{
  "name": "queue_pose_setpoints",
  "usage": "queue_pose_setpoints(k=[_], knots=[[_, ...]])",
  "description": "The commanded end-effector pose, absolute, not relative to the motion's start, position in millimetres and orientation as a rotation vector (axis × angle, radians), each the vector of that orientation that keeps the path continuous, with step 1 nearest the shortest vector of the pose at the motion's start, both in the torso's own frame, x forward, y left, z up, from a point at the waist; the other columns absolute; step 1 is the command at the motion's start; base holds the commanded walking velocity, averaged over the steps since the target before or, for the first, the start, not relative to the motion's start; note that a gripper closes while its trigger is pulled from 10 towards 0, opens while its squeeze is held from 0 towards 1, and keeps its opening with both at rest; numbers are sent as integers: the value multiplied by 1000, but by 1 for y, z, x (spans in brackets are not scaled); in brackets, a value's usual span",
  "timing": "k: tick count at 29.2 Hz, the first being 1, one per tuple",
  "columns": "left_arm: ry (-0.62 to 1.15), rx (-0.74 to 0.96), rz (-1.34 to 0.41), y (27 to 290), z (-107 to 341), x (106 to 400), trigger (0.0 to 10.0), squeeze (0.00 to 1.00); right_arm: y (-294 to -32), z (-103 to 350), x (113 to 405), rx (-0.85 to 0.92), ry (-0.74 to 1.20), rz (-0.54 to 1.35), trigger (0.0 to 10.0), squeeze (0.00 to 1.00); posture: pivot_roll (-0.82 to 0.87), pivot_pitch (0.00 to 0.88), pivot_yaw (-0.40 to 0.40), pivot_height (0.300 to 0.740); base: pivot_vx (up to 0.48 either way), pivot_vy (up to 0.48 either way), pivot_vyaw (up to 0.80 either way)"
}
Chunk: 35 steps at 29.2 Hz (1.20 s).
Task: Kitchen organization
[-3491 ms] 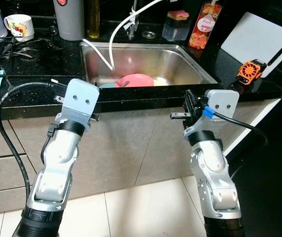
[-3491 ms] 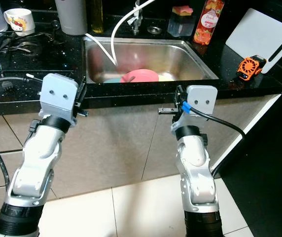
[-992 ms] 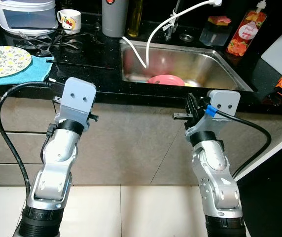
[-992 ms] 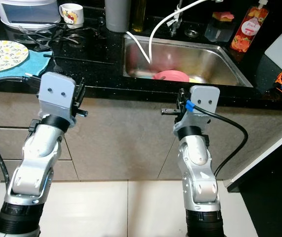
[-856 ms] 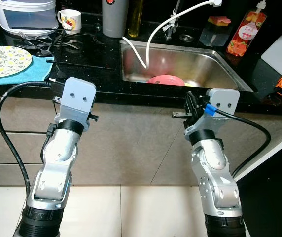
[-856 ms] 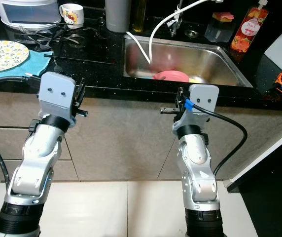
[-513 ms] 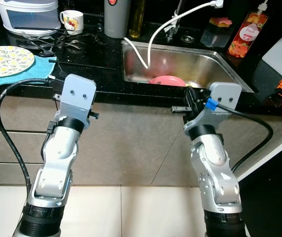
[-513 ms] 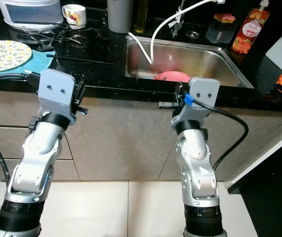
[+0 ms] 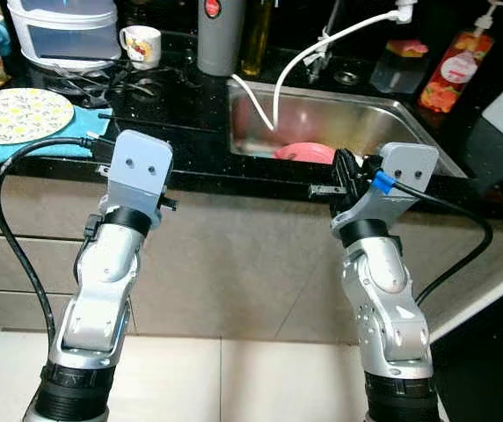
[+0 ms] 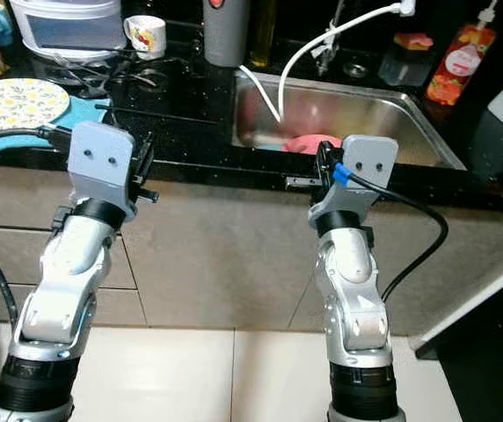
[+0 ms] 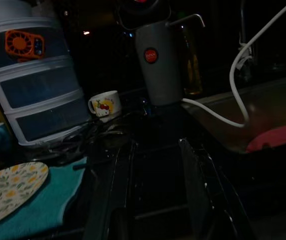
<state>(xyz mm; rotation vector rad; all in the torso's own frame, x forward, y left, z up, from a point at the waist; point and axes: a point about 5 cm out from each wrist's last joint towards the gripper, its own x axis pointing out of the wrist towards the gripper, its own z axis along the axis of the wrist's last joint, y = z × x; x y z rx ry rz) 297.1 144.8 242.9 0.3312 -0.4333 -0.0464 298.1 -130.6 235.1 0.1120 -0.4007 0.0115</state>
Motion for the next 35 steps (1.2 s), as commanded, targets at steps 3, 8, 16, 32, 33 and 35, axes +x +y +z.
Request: queue_pose_setpoints(k=[3,8,16,32,33,35], knots=[[-442,335,-67,140,242,296,10000,0,-133,233,298,113,-389,8,10000,0,181,33,-113,740,461,0,0],[-444,337,-71,140,242,296,10000,0,-133,232,297,111,-386,8,10000,0,179,35,-113,740,466,0,0],[-444,340,-72,139,242,296,10000,0,-133,231,297,111,-382,6,10000,0,178,37,-111,740,463,0,0],[-447,338,-70,139,242,296,10000,0,-133,230,297,113,-380,5,10000,0,180,38,-109,740,82,0,0],[-447,338,-69,139,242,296,10000,0,-133,230,297,113,-380,5,10000,0,180,37,-109,740,0,0,0],[-445,338,-66,140,242,296,10000,0,-133,230,297,114,-379,5,10000,0,180,38,-109,740,0,0,0]])
